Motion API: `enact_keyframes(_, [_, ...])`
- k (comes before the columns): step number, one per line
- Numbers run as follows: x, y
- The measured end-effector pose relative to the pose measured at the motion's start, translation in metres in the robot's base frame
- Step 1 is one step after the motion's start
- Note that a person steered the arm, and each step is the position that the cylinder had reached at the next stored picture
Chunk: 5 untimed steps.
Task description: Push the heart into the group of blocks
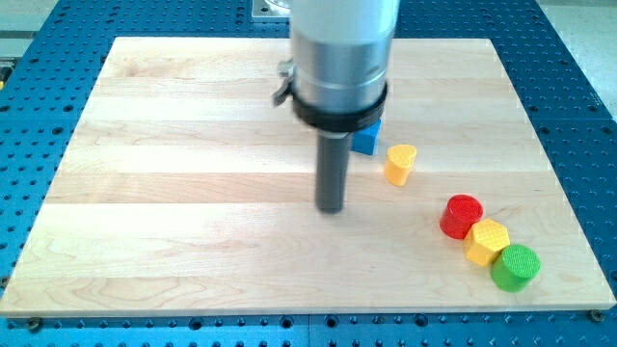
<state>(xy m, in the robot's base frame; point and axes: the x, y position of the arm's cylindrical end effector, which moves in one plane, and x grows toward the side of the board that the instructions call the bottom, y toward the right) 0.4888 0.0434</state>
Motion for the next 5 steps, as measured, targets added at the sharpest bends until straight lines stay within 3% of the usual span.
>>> enact_keyframes(1, [-0.051, 0.039])
enact_keyframes(2, [-0.037, 0.088])
enact_keyframes(3, [0.004, 0.127])
enact_keyframes(4, [0.001, 0.144])
enact_keyframes(5, [0.002, 0.030])
